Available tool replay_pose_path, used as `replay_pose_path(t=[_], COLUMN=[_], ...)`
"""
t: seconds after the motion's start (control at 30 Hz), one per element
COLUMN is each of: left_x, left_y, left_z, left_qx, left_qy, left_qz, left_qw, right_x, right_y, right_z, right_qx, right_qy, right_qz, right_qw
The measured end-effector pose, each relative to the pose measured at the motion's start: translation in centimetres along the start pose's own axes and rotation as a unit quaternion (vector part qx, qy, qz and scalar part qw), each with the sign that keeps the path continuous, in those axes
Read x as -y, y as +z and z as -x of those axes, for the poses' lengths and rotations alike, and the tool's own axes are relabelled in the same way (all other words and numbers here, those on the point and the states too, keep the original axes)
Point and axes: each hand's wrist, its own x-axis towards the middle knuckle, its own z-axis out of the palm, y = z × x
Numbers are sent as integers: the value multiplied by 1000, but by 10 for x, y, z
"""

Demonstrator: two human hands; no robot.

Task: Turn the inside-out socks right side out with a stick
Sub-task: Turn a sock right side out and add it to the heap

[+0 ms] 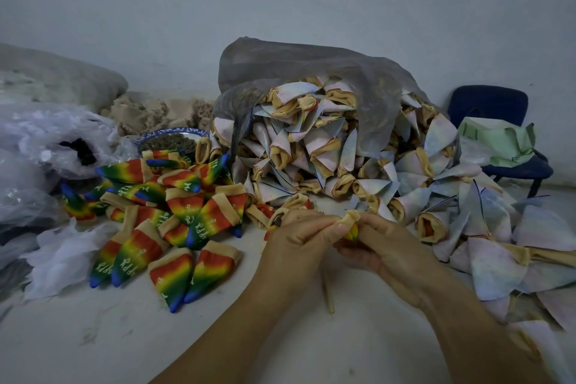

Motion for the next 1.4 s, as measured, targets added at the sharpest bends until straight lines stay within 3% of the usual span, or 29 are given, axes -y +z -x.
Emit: replay_pose_path(t=[0.1, 0.2, 0.3, 0.4, 0.47, 0.57, 0.7, 0.83, 1.07, 1.3, 1.4], left_x=[1, 0, -3, -2, -1, 0, -6, -3, 1, 1, 2], left_y=[0, 0, -1, -1, 0, -2, -9, -13, -16, -11, -12], left_z=[-1, -5, -10, -11, -11, -10, -7, -9, -10, -7, -7], left_qx=[-12, -5, -1, 8, -6, -41, 15, 30, 14, -2, -42], left_qy=[-105, -188, -232, -239, -228, -178, -101, -100, -116, -6, -8], left_qz=[121, 293, 422, 457, 417, 266, 92, 36, 30, -169, -126], left_qw=[987, 937, 876, 857, 880, 946, 990, 994, 993, 986, 991], right_x=[-2, -7, -9, -11, -12, -13, -13, -9, -9, -10, -12], right_y=[7, 16, 25, 27, 25, 24, 24, 22, 21, 25, 31], right_z=[-1, -4, -6, -8, -7, -6, -4, -2, 1, -1, -1], right_qx=[-18, -15, -11, 3, 11, 6, -31, -89, -79, -106, -102], right_qy=[-22, -56, -72, -59, -56, -64, -88, -112, -178, -206, -194], right_qz=[-16, -29, -28, -45, -59, -33, 60, 146, 205, 230, 206], right_qw=[999, 998, 997, 997, 997, 997, 994, 979, 959, 945, 954])
